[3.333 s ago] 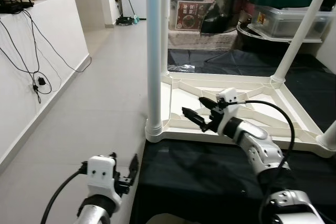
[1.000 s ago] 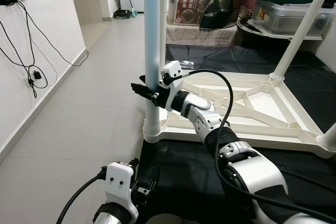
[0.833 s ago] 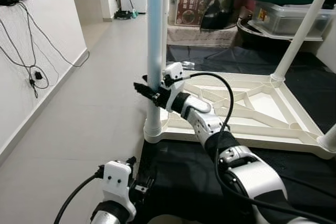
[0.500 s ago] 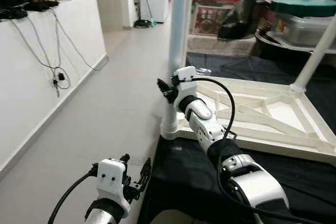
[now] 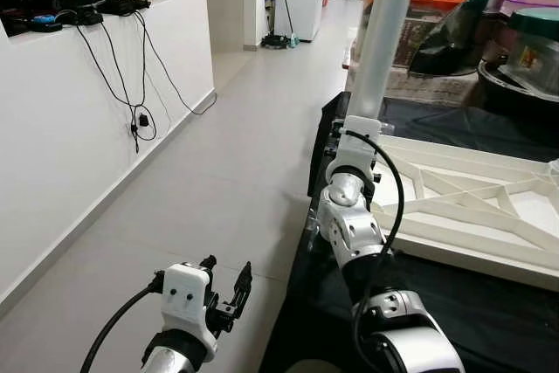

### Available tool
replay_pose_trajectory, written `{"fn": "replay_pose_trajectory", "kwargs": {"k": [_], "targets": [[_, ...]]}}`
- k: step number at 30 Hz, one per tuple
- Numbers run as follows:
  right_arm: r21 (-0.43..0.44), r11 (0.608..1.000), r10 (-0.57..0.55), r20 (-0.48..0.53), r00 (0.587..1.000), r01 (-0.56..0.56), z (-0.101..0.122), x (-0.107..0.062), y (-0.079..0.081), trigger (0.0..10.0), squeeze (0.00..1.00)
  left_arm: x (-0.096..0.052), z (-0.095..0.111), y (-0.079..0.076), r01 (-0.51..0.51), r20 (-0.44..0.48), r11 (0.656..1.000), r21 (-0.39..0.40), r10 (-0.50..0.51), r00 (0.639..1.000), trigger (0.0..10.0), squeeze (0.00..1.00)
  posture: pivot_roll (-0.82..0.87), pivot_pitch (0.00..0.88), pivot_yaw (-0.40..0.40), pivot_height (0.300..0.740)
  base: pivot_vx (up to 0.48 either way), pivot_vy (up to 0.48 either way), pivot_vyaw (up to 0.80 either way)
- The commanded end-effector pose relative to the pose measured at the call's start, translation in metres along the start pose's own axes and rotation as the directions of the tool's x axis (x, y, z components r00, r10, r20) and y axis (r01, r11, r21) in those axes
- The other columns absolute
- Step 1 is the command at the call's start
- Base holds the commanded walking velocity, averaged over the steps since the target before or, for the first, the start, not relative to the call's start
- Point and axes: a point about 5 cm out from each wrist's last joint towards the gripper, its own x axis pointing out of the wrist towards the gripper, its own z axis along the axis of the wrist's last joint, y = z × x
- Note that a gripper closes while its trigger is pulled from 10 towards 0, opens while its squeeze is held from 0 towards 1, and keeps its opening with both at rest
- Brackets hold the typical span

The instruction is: Building children table

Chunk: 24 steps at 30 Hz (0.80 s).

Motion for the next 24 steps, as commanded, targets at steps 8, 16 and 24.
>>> {"fn": "replay_pose_trajectory", "kwargs": {"k": [8, 16, 24], "targets": [[-0.074, 0.997, -0.011, -0.116, 0.993, 0.003, -0.032, 0.004, -0.018, 10.0, 0.61, -0.001, -0.005, -0.001, 0.003, -0.024, 1.000, 0.006, -0.003, 1.000, 10.0, 0.00, 0.05, 0.000, -0.041, 0.740, 0.000, 0.000, 0.00], [-0.088, 0.988, 0.126, -0.021, 0.992, -0.128, -0.022, -0.005, -0.015, 10.0, 0.00, -0.001, -0.007, -0.001, 0.003, -0.030, 1.000, 0.009, -0.003, 1.000, 10.0, 0.00, 0.05, 0.000, -0.032, 0.740, 0.000, 0.000, 0.00], [0.008, 0.908, 0.417, 0.100, 0.903, -0.420, -0.016, -0.001, -0.013, 10.0, 0.00, -0.001, -0.008, 0.002, -0.001, -0.036, 1.000, 0.016, 0.002, 0.999, 10.0, 0.00, 0.05, 0.000, -0.030, 0.740, 0.000, 0.000, 0.00]]}}
